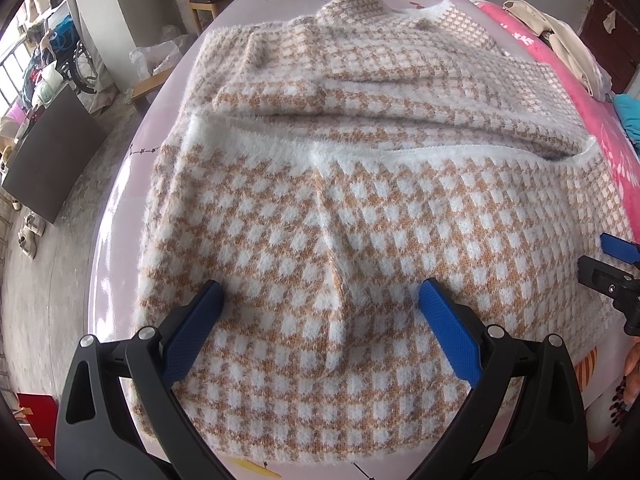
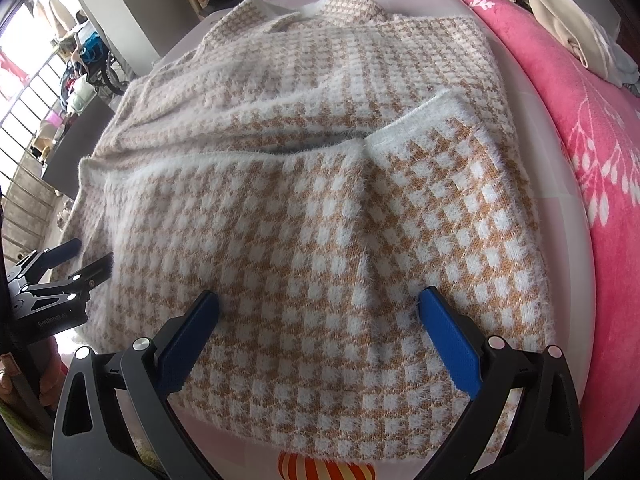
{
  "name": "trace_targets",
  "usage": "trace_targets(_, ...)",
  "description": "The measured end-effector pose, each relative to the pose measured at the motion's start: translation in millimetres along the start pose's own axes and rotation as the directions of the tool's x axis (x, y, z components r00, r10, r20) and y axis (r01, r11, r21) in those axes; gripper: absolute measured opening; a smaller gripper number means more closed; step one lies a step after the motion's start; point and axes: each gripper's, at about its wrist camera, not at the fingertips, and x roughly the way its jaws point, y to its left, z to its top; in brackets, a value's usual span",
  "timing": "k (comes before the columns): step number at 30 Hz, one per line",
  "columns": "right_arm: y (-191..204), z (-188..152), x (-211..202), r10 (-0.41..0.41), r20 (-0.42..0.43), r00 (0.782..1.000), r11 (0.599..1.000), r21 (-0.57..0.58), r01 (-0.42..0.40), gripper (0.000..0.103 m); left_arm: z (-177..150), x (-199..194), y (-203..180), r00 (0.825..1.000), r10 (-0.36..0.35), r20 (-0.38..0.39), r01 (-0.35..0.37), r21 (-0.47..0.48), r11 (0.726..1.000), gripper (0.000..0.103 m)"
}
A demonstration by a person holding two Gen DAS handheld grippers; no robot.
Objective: Fold large clothes
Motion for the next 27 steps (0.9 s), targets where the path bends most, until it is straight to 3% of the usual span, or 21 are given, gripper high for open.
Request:
trace_targets(13,0.7,-16.5,-4.5,0.001,0.074,0.997,1.0,-0.013,0.0,0.097,-7.5,-5.4,-2.7,0.999,0.038,0.036,-0.037,-0.017,0.999,0.096)
trace_targets(18,0.8,-17.7,-6.3,0.013,0.056,0.998,0.999,-0.046,-0.011,0.097,-8.7,-14.2,2.3,0.999,0.036,0.038,-0.034,-0.042,0.999,0.096)
trace_targets(23,-0.9,-11.8,-13.3,0.033,0.036,0.999,0.998,-0.045,-0.032,0.097,-2.5,-46.7,18.2,0.991,0.003,0.134,0.005,-0.06,0.998,0.096)
trace_targets(27,3.0,1.2,-41.1,0.081,0.09,0.993,0.994,-0.084,-0.074,0.097,20.4,-79.1,29.6,0.972,-0.014,0.235,0.025,-0.044,0.999,0.096)
